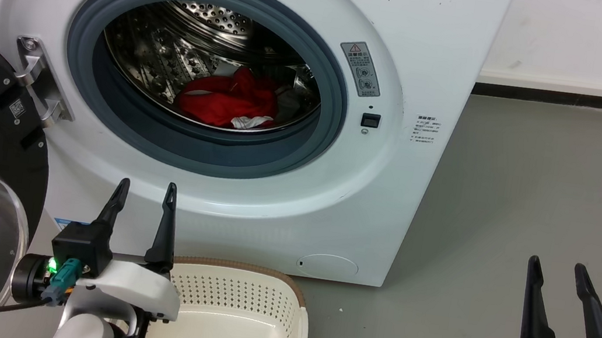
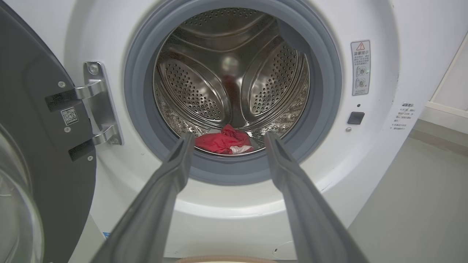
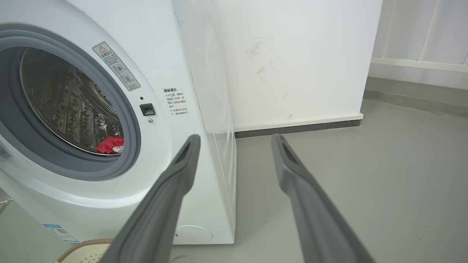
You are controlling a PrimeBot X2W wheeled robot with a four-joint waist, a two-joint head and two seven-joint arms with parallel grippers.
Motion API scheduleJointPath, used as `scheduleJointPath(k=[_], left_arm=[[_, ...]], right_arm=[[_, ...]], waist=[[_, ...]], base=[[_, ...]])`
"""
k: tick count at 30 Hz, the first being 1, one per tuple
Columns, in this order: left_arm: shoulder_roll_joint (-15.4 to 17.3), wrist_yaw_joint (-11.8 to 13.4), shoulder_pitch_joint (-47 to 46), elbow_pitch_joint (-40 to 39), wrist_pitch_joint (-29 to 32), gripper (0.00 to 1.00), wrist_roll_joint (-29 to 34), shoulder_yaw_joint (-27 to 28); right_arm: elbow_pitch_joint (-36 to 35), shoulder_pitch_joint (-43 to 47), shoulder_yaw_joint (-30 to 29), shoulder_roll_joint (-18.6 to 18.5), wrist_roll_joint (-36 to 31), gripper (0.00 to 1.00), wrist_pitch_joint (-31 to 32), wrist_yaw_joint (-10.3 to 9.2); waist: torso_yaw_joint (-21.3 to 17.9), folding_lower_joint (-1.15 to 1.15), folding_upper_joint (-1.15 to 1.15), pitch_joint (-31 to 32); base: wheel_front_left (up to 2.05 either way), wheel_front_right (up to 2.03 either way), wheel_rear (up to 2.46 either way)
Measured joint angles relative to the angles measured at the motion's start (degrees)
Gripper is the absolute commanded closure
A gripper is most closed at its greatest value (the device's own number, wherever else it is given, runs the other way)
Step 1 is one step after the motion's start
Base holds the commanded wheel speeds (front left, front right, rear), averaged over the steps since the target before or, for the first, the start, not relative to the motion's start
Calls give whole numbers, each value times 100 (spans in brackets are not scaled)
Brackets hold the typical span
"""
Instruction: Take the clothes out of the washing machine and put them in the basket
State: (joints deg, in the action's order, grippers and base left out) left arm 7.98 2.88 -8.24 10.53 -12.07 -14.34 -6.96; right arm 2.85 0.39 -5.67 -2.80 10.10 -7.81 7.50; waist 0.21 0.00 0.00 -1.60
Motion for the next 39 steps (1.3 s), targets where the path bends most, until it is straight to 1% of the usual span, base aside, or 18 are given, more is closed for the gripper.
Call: scheduleJointPath(k=[13, 28, 39], left_arm=[[-90, 71, 0, 116, -143, 0, 467, 76], [-162, 62, 1, 302, -292, 0, 1067, 148], [-223, 2, -13, 442, -300, 0, 1066, 229]], right_arm=[[1, 17, -1, -1, -533, 0, -133, 0], [-30, 78, 15, -3, -1193, 0, -271, 1], [-32, 80, 21, -4, -1165, 0, -274, 1]], waist=[[19, 0, 0, 4], [42, 0, 0, 18], [44, 0, 0, 7]], base=[[0, 0, 0], [0, 0, 0], [0, 0, 0]])
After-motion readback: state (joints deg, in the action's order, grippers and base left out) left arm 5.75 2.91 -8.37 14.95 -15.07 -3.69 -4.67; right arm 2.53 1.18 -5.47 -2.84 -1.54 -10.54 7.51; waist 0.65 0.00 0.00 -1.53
